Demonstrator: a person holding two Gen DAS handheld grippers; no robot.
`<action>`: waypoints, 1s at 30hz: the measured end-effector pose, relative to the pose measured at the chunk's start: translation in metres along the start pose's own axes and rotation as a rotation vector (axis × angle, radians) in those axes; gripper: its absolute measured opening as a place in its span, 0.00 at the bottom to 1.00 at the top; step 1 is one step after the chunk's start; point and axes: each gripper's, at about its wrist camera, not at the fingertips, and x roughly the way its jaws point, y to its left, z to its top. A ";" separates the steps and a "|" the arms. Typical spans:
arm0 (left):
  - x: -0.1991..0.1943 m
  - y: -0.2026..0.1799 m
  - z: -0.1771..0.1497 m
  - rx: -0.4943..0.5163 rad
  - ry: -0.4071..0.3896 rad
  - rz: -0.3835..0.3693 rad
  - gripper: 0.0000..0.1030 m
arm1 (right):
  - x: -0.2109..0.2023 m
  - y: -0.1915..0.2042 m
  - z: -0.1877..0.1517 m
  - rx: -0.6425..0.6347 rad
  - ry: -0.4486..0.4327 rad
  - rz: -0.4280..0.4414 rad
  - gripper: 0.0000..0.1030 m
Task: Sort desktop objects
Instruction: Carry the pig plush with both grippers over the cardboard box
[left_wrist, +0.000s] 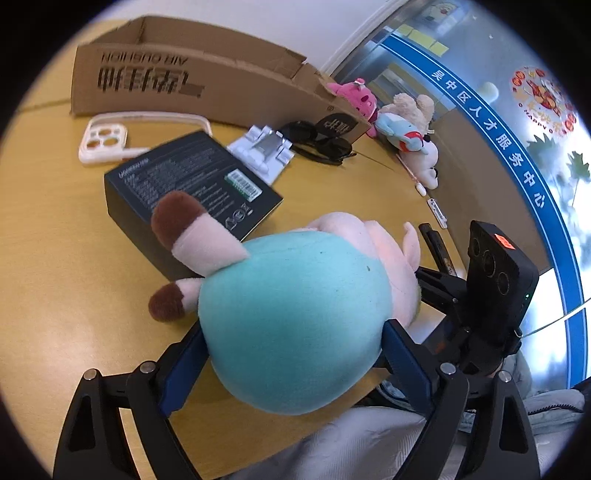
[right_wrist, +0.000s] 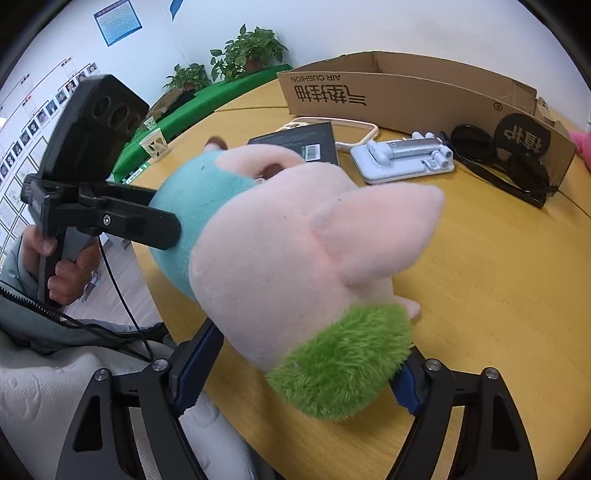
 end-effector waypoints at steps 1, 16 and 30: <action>-0.003 -0.002 0.002 0.012 -0.009 0.003 0.88 | -0.004 0.001 0.002 0.000 -0.021 -0.004 0.76; -0.092 -0.058 0.111 0.307 -0.356 0.103 0.86 | -0.119 0.018 0.128 -0.189 -0.453 -0.164 0.75; -0.128 -0.040 0.214 0.403 -0.508 0.186 0.85 | -0.098 -0.022 0.251 -0.157 -0.494 -0.155 0.75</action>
